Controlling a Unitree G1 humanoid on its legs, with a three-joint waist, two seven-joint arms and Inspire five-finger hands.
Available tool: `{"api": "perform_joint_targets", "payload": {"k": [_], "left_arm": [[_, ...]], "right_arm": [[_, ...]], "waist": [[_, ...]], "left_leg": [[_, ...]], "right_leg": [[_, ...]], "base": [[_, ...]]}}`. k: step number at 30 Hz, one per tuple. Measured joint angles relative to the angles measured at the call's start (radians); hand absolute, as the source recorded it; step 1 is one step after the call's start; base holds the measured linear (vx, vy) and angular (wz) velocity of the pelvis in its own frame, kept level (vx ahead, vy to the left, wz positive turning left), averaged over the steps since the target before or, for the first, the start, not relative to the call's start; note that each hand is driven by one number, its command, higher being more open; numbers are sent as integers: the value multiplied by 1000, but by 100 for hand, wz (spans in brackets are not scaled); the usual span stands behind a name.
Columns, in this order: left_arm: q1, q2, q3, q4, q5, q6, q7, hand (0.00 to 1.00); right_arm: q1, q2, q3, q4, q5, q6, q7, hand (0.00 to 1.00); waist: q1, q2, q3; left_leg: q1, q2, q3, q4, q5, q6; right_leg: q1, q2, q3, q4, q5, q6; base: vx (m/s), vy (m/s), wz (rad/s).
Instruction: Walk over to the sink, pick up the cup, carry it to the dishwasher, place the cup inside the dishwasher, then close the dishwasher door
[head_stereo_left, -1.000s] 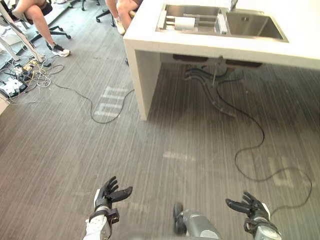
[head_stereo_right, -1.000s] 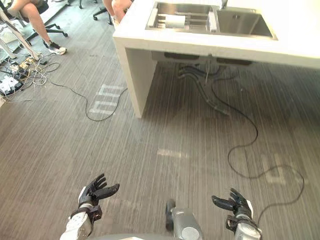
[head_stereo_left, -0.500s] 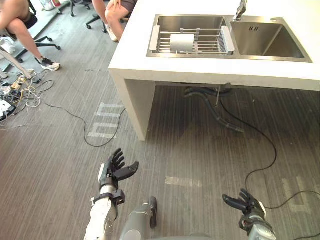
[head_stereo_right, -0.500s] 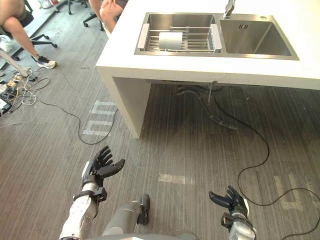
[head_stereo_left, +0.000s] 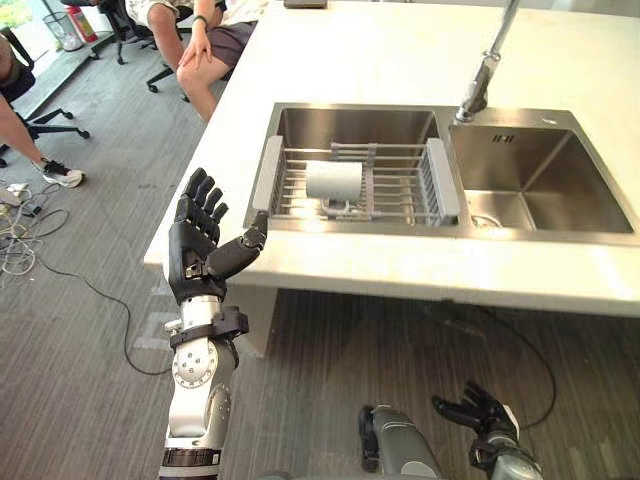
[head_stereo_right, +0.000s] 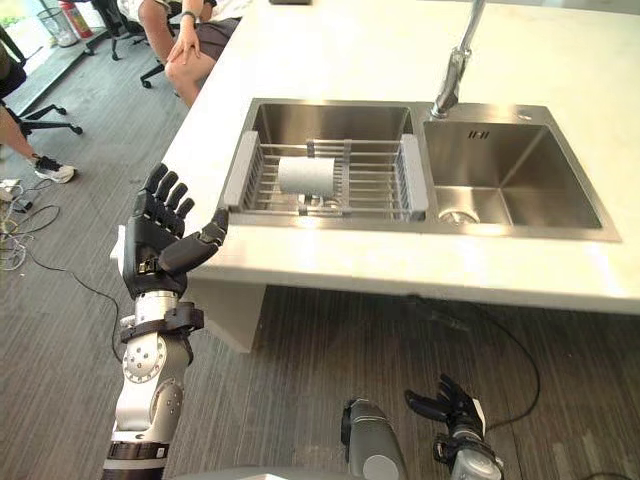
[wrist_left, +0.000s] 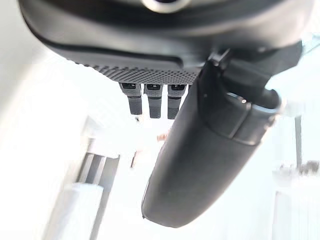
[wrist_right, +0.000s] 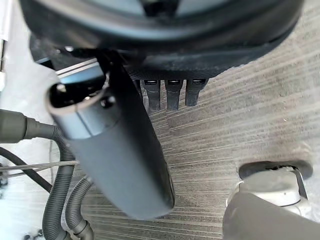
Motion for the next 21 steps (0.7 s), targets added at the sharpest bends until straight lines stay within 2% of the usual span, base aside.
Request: {"api": "perform_joint_targets", "payload": {"k": [1,2,3,4,6,7,8,9,11,13,18,21], "left_arm": [[16,-10,0,-27,-2,-3,2,90],[25,-9,-1,-40,-2,-9,0,90],[37,-5,0,-72,-2,-13,-2,90],[36,-5,-2,-95,-2,-15,-10,90],[35,-2,-1,-123,-2,-21,-20,90],[35,0,-1,-135,-2,-22,-24,90],[33,9,-2,-136,-1,-30,-27,90],[30,17,-2,-133,0,-30,-28,90],[25,66,-7,-109,1,-29,-31,90],[24,111,-13,-76,2,-26,-32,90],[23,211,-52,-9,22,4,-75,90],[-42,293,-135,16,60,10,-138,90]], "right_arm": [[21,-2,23,-34,1,-3,0,90],[26,-2,26,-47,1,-6,1,90],[27,2,27,-63,2,-8,1,90],[22,0,26,-81,2,-9,1,90],[13,-5,24,-99,3,-15,1,90],[10,-8,23,-99,4,-20,1,90],[10,-17,23,-97,5,-24,1,90],[9,-23,23,-86,5,-26,1,90],[13,0,24,-65,5,-20,2,90],[17,14,26,-49,5,-19,10,90],[18,15,24,-2,5,-18,23,90],[22,8,22,18,5,-18,29,90]], "waist": [[10,-1,1],[15,3,0],[28,8,-3],[40,7,-3],[53,6,-4],[57,11,-9],[62,24,-22],[60,48,-38],[58,11,-45],[56,-7,-51],[41,-24,-67],[29,-29,-78]], "left_leg": [[-75,33,9,191,51,-1],[-113,54,19,273,28,-6],[-191,81,51,367,-22,-9],[-251,88,78,371,-67,-4],[-309,84,117,267,-122,-4],[-323,69,117,186,-128,1],[-311,32,110,-47,-41,9],[-295,25,94,-132,-1,-33],[-265,-18,110,-172,6,-21],[-252,-42,119,-201,9,-16],[-182,-62,163,-314,41,-15],[-157,-66,172,-403,88,-20]], "right_leg": [[88,11,-3,-75,-18,5],[123,20,-3,-109,-20,3],[168,29,-3,-152,-20,3],[206,24,-1,-187,-20,2],[242,15,9,-218,-22,7],[254,9,14,-219,-28,20],[253,3,32,-197,-49,55],[248,9,45,-184,-73,72],[238,-28,80,-164,-89,93],[239,-47,95,-177,-94,101],[259,-54,133,-224,-79,110],[260,-45,143,-260,-48,107]], "base": [[329,-159,21],[268,-92,2],[218,-51,-7],[317,-50,-8],[254,31,-9],[251,156,-22],[256,220,-21],[247,217,-19],[147,140,-3],[124,93,-4],[61,7,-20],[41,-32,-9]]}}
